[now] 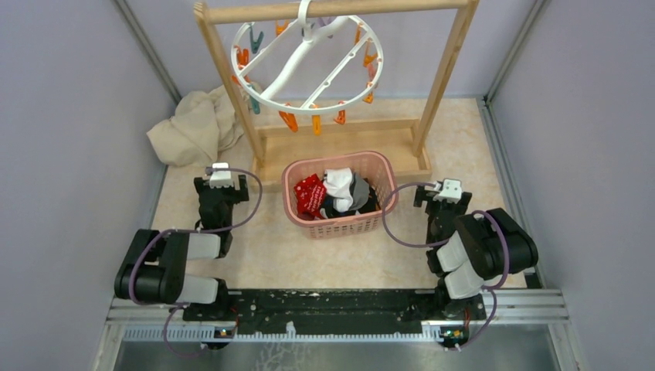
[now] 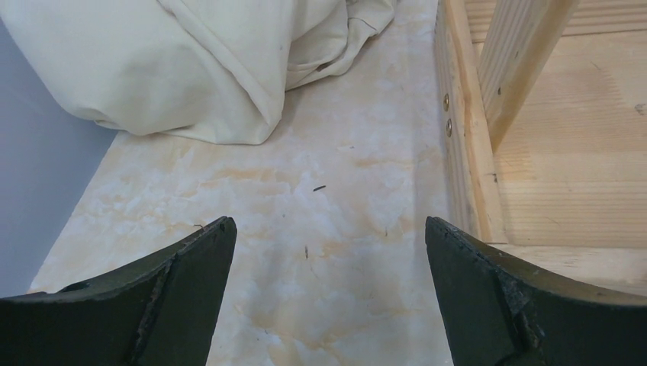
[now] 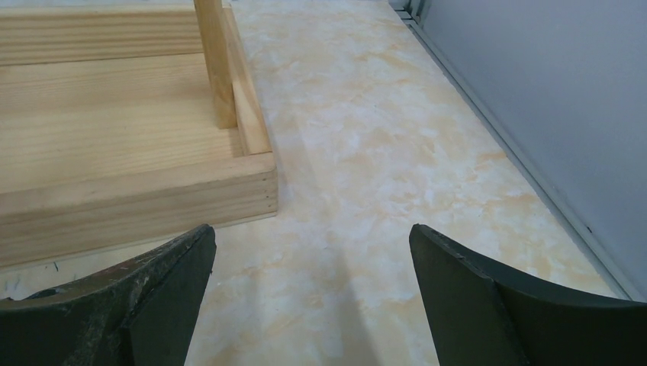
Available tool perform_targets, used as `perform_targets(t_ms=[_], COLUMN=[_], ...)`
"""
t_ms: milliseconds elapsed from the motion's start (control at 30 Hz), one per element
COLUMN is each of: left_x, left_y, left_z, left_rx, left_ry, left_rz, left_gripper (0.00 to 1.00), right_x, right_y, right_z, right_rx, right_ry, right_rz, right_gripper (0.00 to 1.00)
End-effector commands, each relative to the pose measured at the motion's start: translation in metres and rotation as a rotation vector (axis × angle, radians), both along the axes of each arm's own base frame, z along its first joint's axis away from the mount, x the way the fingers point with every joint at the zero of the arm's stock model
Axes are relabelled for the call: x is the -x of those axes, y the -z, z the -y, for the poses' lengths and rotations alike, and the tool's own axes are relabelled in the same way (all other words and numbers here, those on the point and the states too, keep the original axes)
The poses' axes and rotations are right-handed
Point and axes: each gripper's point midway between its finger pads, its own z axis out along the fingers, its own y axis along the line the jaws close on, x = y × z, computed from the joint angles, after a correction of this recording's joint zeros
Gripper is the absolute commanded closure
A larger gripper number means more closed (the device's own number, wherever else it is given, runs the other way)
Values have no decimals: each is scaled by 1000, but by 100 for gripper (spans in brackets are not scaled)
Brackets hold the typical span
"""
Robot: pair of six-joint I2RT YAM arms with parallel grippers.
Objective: Remove the socks clipped to the hanger
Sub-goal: Reset both arms
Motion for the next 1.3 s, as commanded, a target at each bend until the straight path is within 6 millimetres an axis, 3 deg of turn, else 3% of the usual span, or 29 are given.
perform_targets(t_ms=[0, 533, 633, 667, 800, 933, 1100, 1267], left_x=[3, 13, 37, 41, 21, 17, -17, -22], left_y=[-24, -29, -41, -36, -30, -27, 0, 2], left_z=[0, 31, 27, 22, 36, 25, 26, 30], left_rx=[10, 53, 92, 96, 31, 69, 82, 71], left_ry=[10, 186, 169, 147, 228, 176, 159, 183], left_rz=[107, 152, 281, 283, 283, 275, 89, 72], left_gripper=[1, 1, 1, 1, 1, 1, 1, 1], right_x=[-1, 2, 1, 1, 1, 0, 0, 0], right_y=[-31, -32, -33, -33, -32, -33, -32, -33], right_z=[3, -16, -17, -17, -18, -17, -17, -17], right_rx=[-19, 31, 31, 31, 31, 32, 32, 32], right_ry=[4, -120, -122, -122, -126, -125, -125, -125], right_rz=[132, 134, 137, 136, 133, 133, 132, 133], right_gripper=[1, 2, 1, 1, 1, 1, 2, 2])
